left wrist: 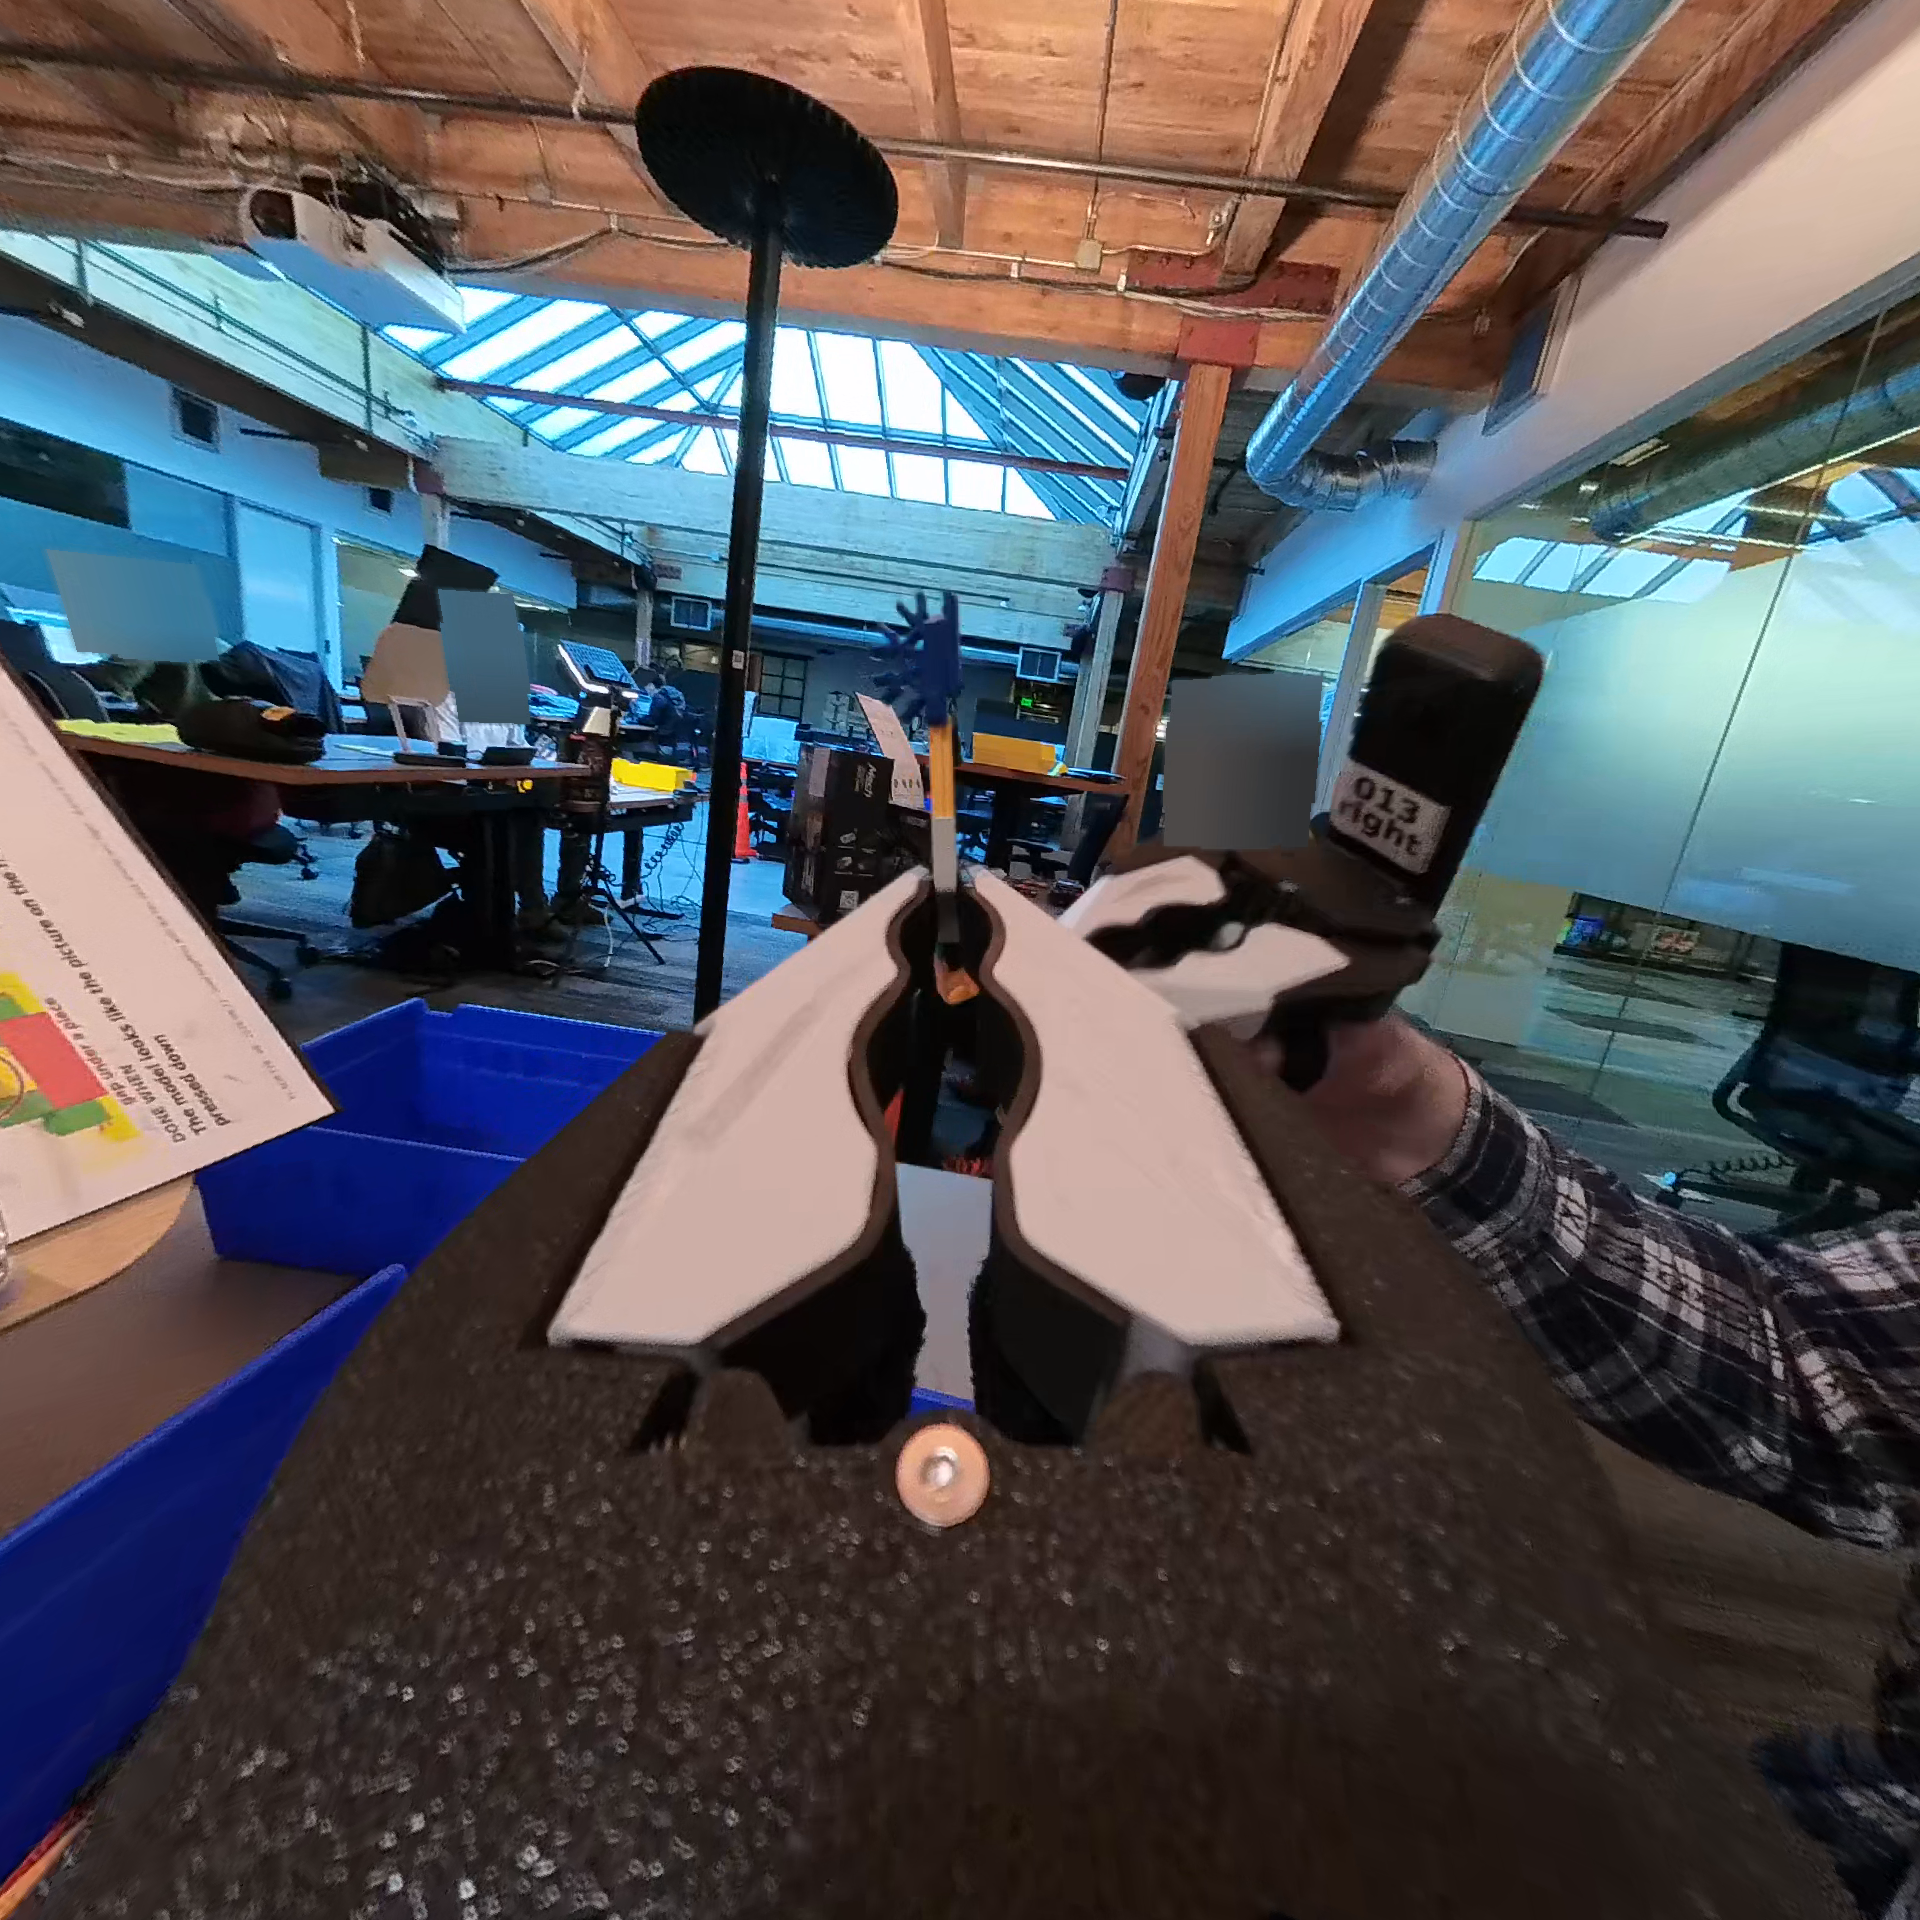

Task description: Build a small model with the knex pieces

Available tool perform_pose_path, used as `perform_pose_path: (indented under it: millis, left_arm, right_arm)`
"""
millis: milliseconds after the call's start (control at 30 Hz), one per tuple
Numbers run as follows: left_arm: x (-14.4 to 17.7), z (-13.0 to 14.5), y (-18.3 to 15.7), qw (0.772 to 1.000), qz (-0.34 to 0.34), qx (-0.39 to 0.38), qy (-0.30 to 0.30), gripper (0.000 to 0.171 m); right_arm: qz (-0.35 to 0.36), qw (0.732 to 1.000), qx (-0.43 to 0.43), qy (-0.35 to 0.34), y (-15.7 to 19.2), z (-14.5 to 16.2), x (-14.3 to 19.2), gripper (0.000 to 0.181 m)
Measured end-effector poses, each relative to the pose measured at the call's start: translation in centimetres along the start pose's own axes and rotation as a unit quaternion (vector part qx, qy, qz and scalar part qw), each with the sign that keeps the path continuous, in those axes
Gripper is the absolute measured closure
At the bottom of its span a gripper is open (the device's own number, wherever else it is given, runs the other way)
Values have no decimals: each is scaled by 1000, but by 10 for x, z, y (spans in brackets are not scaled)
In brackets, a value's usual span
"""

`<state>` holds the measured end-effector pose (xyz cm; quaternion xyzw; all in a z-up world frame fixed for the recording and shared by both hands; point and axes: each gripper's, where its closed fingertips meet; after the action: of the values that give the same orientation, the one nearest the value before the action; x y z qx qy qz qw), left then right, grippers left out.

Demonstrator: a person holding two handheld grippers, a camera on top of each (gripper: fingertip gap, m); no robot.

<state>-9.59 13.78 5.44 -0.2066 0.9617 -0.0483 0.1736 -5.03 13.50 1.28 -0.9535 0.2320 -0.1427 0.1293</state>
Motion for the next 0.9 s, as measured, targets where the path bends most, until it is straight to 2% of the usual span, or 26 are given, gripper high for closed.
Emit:
perform_pose_path:
  millis: [100, 167, 267, 433, 467, 600, 767, 867, 900]
  left_arm:
    - [-2, 4, -1, 1000, 1, -3, 12, 171]
    - [-3, 7, -1, 1000, 0, -6, 20, 171]
    - [-3, 10, 0, 1000, 4, -2, 28, 171]
    - [-5, 13, 1, 999, 18, 20, 25, 171]
    - [-6, 14, 1, 999, 21, 25, 24, 171]
    - [-11, 17, -8, 998, 41, 36, 21, 171]
    - [-20, 24, -17, 998, 47, 29, 26, 171]
    - [-21, 24, -17, 998, 46, 30, 21, 171]
    - [-21, 24, -17, 998, 43, 25, 23, 171]
  right_arm:
    - [-13, 994, -11, 110, -2, 43, -29, 164]
    - [-23, 985, -25, 170, -3, 70, -42, 148]
    - [-26, 977, -37, 206, -6, 91, -51, 139]
    - [-36, 989, -46, 137, -3, 65, -45, 146]
    - [-46, 992, -55, 104, -1, 52, -42, 150]
    - [-90, 990, -103, -24, 7, 1, -23, 149]
    - [-89, 992, -86, -35, 12, -14, -16, 150]
    - [-63, 995, -75, -32, 7, -13, -15, 167]
    - [-60, 995, -74, -33, 7, -14, -15, 167]
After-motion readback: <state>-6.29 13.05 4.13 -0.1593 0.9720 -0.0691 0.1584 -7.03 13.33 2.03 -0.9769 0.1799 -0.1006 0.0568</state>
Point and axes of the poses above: each gripper's, where its closed fingertips meet, x back along the fingers, z out of its underside, y = z × x across the jaws, and after that the axes turned 3 degrees about -z, right-handed
